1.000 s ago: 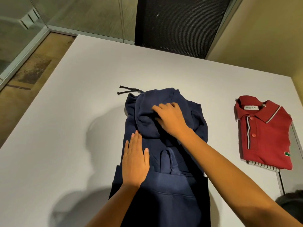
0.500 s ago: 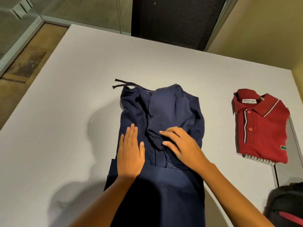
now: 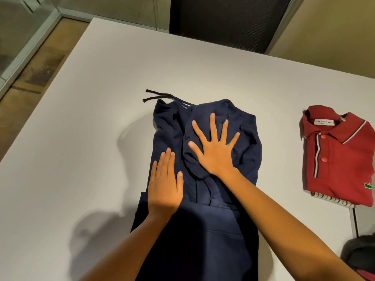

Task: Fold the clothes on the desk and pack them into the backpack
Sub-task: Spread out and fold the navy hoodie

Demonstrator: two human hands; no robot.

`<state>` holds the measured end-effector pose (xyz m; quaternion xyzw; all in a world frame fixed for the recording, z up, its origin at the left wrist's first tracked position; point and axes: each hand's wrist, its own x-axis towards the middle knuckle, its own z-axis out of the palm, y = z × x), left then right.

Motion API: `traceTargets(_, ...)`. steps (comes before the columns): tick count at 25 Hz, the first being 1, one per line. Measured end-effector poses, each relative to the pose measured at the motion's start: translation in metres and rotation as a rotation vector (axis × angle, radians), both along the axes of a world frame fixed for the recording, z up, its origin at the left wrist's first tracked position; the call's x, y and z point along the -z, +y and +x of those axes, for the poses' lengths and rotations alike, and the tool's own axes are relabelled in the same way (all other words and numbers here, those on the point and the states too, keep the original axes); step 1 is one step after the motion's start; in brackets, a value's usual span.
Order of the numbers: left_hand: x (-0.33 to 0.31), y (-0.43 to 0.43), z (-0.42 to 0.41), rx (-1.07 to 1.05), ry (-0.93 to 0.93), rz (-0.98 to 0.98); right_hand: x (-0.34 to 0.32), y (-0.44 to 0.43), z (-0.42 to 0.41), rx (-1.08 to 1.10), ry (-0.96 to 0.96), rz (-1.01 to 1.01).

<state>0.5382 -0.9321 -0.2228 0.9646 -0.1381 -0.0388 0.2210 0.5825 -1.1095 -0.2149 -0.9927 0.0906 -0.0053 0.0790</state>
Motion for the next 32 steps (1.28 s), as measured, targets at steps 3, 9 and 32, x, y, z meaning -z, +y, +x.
traceTargets(3, 0.0, 0.002, -0.002, -0.004, -0.017, -0.035, -0.02, 0.001, 0.019, 0.112, -0.302, 0.136)
traceTargets(9, 0.001, 0.001, -0.006, -0.035, -0.119, -0.129, -0.052, -0.003, 0.144, -0.089, -0.171, 0.028)
traceTargets(32, 0.004, 0.0, -0.002, -0.021, -0.137, -0.06, -0.04, -0.012, 0.177, -0.12, 0.24, 0.152)
